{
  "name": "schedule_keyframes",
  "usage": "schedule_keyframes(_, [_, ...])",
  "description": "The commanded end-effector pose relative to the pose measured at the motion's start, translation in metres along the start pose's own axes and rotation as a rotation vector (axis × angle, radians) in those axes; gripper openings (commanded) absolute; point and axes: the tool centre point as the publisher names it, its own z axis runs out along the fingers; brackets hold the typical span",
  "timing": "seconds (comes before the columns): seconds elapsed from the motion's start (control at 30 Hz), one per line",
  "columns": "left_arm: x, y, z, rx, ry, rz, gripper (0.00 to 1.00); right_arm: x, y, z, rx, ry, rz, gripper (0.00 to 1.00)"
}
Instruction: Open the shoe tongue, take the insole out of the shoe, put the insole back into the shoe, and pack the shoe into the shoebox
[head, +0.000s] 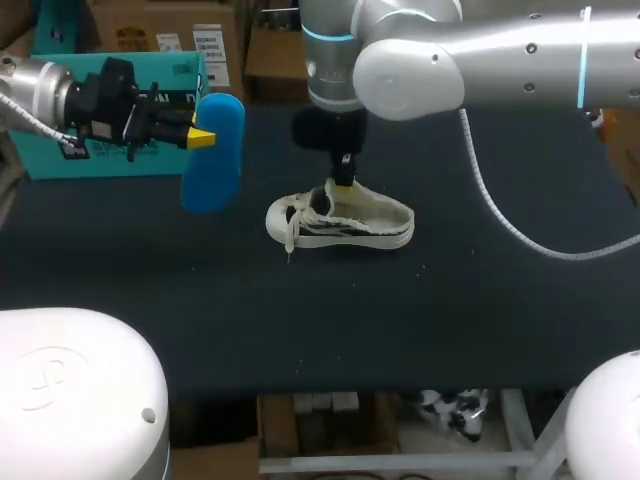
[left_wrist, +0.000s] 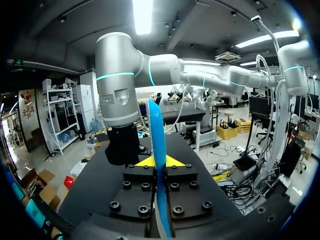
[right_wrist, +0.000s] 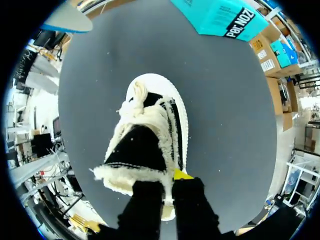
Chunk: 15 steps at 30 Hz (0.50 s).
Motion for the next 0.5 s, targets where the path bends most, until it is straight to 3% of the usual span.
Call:
schedule_keyframes(0.03, [-0.025,-0.004,0.013,0.013,0.118,0.018,0.0,0.015,-0.013,-0.011,-0.037,0.005,0.106,0.0])
schedule_keyframes(0.5, [-0.064,-0.025,0.062,0.054,0.35,0.07,0.0,0.062,-0.013,-0.025,-0.114,0.029,0.504,0.0])
